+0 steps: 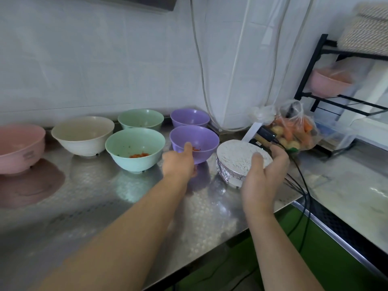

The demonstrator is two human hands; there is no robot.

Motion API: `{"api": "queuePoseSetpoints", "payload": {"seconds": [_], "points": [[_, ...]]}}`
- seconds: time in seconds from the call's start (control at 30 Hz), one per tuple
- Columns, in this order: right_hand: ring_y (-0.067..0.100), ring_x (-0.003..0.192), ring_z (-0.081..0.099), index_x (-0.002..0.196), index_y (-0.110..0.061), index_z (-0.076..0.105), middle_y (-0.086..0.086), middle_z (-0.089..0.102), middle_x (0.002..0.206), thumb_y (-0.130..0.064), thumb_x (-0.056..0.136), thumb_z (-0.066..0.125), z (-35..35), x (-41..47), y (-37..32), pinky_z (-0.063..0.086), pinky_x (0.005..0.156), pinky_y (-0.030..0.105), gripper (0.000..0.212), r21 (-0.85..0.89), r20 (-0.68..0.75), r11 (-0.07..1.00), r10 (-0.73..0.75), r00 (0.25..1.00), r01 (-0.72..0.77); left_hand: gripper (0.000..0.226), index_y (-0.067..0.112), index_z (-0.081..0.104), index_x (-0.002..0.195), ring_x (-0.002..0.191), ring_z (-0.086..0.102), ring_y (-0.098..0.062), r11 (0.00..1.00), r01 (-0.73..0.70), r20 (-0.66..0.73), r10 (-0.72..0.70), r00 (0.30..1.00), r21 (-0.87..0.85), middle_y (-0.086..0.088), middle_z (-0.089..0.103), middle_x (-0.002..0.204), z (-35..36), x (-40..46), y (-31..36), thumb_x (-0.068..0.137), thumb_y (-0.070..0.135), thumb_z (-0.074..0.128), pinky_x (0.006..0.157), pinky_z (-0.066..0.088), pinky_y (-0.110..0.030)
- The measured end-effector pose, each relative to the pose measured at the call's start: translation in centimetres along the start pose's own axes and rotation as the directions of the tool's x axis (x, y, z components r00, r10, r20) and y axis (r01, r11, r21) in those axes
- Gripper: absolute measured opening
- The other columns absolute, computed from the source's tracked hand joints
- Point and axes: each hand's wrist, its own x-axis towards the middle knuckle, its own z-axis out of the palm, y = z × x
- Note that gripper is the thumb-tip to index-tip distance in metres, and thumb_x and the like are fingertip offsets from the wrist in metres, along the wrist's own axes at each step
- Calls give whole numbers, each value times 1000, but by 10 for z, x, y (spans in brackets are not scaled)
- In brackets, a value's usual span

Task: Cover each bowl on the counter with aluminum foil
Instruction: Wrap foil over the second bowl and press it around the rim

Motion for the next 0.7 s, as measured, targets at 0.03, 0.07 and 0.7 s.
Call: {"api": "queuePoseSetpoints", "payload": {"seconds": [0.03,0.07,0.7], "points": [[19,138,43,146,-15,48,-1,48,146,-34,96,54,3,-1,-1,38,116,42,54,-31,29,999,-40,999,41,45,3,65,114,60,72,-28,1000,19,23,-20,1000,23,-15,76,88,1,5,6,99,45,58,56,64,-38],[20,138,43,146,-13,49,1,49,146,-33,95,54,6,-2,-3,38,117,45,54,-58,58,995,-76,995,79,43,4,68,113,59,70,-28,999,37,57,-39,998,35,-16,76,87,3,9,10,102,44,55,48,60,-32],[-14,131,45,143,-37,53,-29,54,141,-29,110,48,37,-52,-62,29,107,10,34,193,426,972,37,904,-131,30,0,65,102,62,67,-31,987,-158,132,156,979,4,-31,74,84,-92,-86,43,98,8,37,55,58,-33]]}}
